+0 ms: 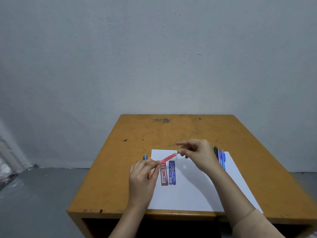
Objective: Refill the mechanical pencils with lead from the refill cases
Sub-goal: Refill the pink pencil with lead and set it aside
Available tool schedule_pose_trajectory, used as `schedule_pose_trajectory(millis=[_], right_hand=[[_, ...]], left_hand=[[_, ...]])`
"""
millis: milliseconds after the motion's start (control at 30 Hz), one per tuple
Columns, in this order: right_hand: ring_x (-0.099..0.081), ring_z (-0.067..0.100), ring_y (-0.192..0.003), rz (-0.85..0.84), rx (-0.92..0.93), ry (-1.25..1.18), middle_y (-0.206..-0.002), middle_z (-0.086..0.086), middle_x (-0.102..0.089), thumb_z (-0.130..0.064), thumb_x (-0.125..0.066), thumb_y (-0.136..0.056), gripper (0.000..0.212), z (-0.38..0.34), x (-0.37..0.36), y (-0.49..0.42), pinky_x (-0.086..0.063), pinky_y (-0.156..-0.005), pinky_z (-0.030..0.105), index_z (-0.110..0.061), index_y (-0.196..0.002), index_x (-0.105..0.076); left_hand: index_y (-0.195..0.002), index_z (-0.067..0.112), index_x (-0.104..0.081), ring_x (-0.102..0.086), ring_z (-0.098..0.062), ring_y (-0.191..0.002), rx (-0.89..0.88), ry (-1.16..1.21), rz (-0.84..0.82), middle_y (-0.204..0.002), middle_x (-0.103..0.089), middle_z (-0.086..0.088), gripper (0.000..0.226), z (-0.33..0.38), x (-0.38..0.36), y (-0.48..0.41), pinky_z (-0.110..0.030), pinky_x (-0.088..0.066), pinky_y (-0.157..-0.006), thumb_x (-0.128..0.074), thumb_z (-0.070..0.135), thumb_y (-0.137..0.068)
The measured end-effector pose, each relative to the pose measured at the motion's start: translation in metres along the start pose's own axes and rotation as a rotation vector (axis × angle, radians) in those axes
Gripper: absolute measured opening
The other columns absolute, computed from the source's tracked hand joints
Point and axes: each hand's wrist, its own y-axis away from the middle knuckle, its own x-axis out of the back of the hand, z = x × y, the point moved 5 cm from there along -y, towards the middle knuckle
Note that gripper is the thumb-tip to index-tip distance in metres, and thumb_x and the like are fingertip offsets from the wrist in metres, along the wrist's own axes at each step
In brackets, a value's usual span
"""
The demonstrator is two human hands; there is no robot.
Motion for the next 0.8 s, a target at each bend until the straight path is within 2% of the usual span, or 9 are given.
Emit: schedule_pose_trajectory(millis=[133,267,400,533,600,733,800], right_hand=[[-0.063,0.008,-0.068,0.059,-0.039,0.005,-0.075,-0.007,-0.071,-0.005,-0.068,-0.085,0.020,0.013,0.000,-0.010,-0.050,-0.066,0.014,-0.020,-0.097,-0.075],[-0.064,0.006,-0.079,0.047,-0.090,0.067,-0.089,-0.003,-0.071,-0.006,-0.067,-0.086,0.019,0.027,-0.010,-0.016,-0.044,-0.064,0.006,-0.016,-0.101,-0.074],[-0.059,0.008,-0.076,0.002,-0.136,0.161,-0.091,0.001,-0.069,-0.004,-0.067,-0.085,0.023,0.040,-0.023,-0.022,-0.041,-0.062,0.010,-0.013,-0.105,-0.073],[-0.051,-0.001,-0.068,-0.030,-0.142,0.227,-0.086,-0.003,-0.064,-0.002,-0.065,-0.085,0.023,0.050,-0.034,-0.024,-0.035,-0.055,0.003,-0.010,-0.105,-0.072],[-0.051,-0.003,-0.070,-0.032,-0.163,0.234,-0.085,-0.001,-0.064,-0.004,-0.064,-0.086,0.022,0.055,-0.038,-0.024,-0.035,-0.055,0.003,-0.013,-0.104,-0.072],[-0.058,0.007,-0.079,-0.040,-0.174,0.246,-0.089,-0.001,-0.068,-0.007,-0.065,-0.086,0.020,0.062,-0.043,-0.024,-0.037,-0.063,0.010,-0.015,-0.102,-0.074],[-0.058,0.009,-0.082,-0.049,-0.163,0.254,-0.094,0.001,-0.070,-0.006,-0.065,-0.087,0.019,0.062,-0.043,-0.025,-0.034,-0.065,0.002,-0.013,-0.101,-0.074]], left_hand=[[-0.092,0.015,-0.073,-0.056,0.000,-0.084,0.017,-0.002,0.019,-0.088,-0.066,0.012,0.026,0.000,0.001,-0.001,-0.024,-0.042,-0.077,-0.059,0.035,-0.085],[-0.092,0.016,-0.073,-0.055,0.000,-0.085,0.024,-0.008,0.015,-0.088,-0.067,0.012,0.028,0.001,0.001,0.000,-0.025,-0.041,-0.077,-0.058,0.037,-0.085],[-0.092,0.015,-0.073,-0.055,0.001,-0.085,0.030,-0.019,0.018,-0.088,-0.067,0.012,0.028,0.000,0.001,-0.001,-0.021,-0.040,-0.078,-0.057,0.037,-0.085],[-0.089,0.016,-0.073,-0.055,0.001,-0.084,0.019,-0.014,0.027,-0.086,-0.066,0.012,0.025,0.001,0.002,-0.002,-0.021,-0.039,-0.077,-0.058,0.035,-0.085],[-0.089,0.016,-0.073,-0.054,0.001,-0.084,0.013,-0.013,0.030,-0.086,-0.066,0.013,0.024,0.002,0.002,-0.002,-0.020,-0.038,-0.077,-0.058,0.035,-0.085],[-0.090,0.016,-0.073,-0.056,-0.001,-0.083,0.011,-0.018,0.022,-0.086,-0.066,0.013,0.024,0.001,0.001,-0.002,-0.021,-0.038,-0.079,-0.058,0.035,-0.085],[-0.090,0.016,-0.073,-0.056,-0.001,-0.083,0.011,-0.017,0.020,-0.086,-0.066,0.013,0.024,0.000,0.001,-0.002,-0.021,-0.039,-0.079,-0.058,0.035,-0.085]])
